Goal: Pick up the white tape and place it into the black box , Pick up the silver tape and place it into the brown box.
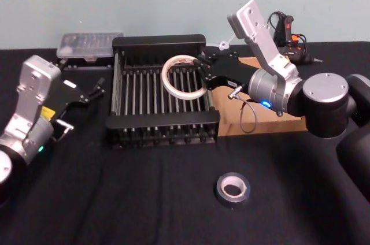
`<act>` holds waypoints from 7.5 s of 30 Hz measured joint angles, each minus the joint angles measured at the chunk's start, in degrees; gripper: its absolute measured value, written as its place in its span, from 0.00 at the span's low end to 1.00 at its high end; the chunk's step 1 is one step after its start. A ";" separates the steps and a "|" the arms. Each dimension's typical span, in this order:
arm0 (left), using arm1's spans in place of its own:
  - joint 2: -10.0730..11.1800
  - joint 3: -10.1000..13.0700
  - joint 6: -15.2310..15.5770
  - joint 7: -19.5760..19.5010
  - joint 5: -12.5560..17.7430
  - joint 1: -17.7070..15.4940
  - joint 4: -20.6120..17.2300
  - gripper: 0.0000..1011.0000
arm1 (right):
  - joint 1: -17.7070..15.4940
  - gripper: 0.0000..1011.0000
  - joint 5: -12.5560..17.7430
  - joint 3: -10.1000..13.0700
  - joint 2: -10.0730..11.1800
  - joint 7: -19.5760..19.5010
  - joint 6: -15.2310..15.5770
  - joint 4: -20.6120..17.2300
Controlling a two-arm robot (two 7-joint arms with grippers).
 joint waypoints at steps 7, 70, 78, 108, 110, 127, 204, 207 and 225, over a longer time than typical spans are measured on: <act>0.00 0.00 0.00 0.00 0.00 0.00 0.00 0.99 | -0.18 0.09 0.04 0.02 0.15 -0.03 0.02 -0.30; 0.00 0.00 0.00 0.00 0.00 0.00 0.00 0.99 | -6.84 0.99 2.28 4.82 4.87 -1.29 3.98 -11.64; 0.00 0.00 0.00 0.00 0.00 0.00 0.00 0.99 | -12.35 0.99 5.17 7.32 9.65 -0.34 7.93 -20.20; 0.00 0.00 0.00 0.00 0.00 0.00 0.00 0.99 | -30.44 0.99 13.61 9.38 21.64 -1.76 16.44 -36.17; 0.00 0.00 0.00 0.00 0.00 0.00 0.00 0.99 | -30.88 0.99 13.73 8.83 22.35 -1.73 16.61 -36.23; 0.00 0.00 0.00 0.00 0.00 0.00 0.00 0.99 | -29.85 0.99 13.38 5.71 23.59 -1.36 18.18 -34.60; 0.00 0.00 0.00 0.00 0.00 0.00 0.00 0.99 | -26.42 0.68 10.85 3.20 19.98 -1.26 19.87 -28.45; 0.00 0.00 0.00 0.00 0.00 0.00 0.00 0.99 | -26.42 0.60 10.86 3.20 19.98 -1.26 19.87 -28.46; 0.00 0.00 0.00 0.00 0.00 0.00 0.00 0.99 | -26.42 0.16 10.91 3.20 19.98 -1.26 19.86 -28.46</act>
